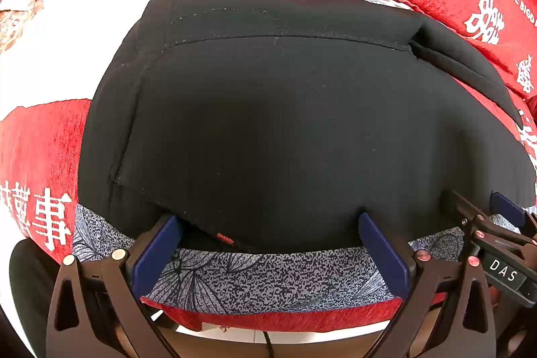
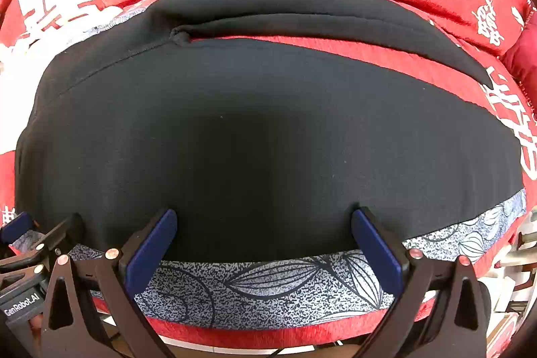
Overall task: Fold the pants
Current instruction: 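Grip the grey waistband of the black trousers with both grippers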
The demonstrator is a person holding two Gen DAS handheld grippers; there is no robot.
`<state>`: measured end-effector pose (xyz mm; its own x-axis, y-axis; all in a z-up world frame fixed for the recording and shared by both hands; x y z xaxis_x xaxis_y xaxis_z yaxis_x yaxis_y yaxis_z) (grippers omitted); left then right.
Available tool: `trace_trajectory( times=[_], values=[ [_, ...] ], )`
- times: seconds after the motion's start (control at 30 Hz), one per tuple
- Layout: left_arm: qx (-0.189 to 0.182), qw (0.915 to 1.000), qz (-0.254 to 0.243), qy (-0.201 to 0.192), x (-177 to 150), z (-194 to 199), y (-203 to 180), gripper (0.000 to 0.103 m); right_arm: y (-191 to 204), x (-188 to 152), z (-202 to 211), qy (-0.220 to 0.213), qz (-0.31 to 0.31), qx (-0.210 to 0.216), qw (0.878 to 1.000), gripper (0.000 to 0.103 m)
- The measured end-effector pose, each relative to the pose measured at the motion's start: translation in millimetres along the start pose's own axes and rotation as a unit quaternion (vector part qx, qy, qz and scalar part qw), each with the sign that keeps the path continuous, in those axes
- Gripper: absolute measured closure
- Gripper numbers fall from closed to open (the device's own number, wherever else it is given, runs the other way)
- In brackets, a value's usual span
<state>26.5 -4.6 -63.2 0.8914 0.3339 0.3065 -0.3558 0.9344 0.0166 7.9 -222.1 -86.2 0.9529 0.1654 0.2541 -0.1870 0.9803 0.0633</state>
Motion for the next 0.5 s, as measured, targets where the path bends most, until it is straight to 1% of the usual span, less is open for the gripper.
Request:
trace_trajectory(
  times=[0.07, 0.17, 0.3, 0.33, 0.43, 0.47, 0.5],
  values=[
    [-0.001, 1.0, 0.0, 0.0, 2, -1, -1, 0.0, -2, -1, -1, 0.0, 0.0, 0.001, 1.0, 0.0],
    [-0.003, 1.0, 0.0, -0.004, -4, 1, 3, 0.0, -2, 4, -3, 0.0, 0.0, 0.001, 1.0, 0.0],
    [-0.004, 0.9999, 0.005, -0.008, -1, 0, 3, 0.0, -4, 12, -6, 0.003, 0.0, 0.001, 1.0, 0.0],
    [-0.002, 1.0, 0.004, -0.008, -1, 0, 3, 0.0, -1, -2, -3, 0.0, 0.001, 0.0, 1.0, 0.0],
    [-0.002, 1.0, 0.002, -0.002, 3, -1, 2, 0.0, -1, 2, -5, 0.0, 0.001, -0.001, 1.0, 0.0],
    [-0.002, 1.0, 0.001, -0.001, 4, -2, 1, 0.0, -1, -6, -2, -0.002, 0.001, -0.001, 1.0, 0.0],
    [-0.003, 1.0, 0.0, -0.003, -6, 2, 9, 0.0, 0, -7, -2, -0.002, 0.001, -0.002, 1.0, 0.0]
  ],
)
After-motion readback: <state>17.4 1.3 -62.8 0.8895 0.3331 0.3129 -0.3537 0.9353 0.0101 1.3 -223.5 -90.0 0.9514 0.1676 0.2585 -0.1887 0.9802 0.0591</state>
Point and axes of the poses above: each gripper's, at about its wrist camera, not at the fingertips, and z roughly against the way its jaws point, y to its left, x to its top, the point moved 7 cm from there along -z, roughly the way its jaws point, and after that the axes turned 7 degrees about x, right-handed, at the moved point
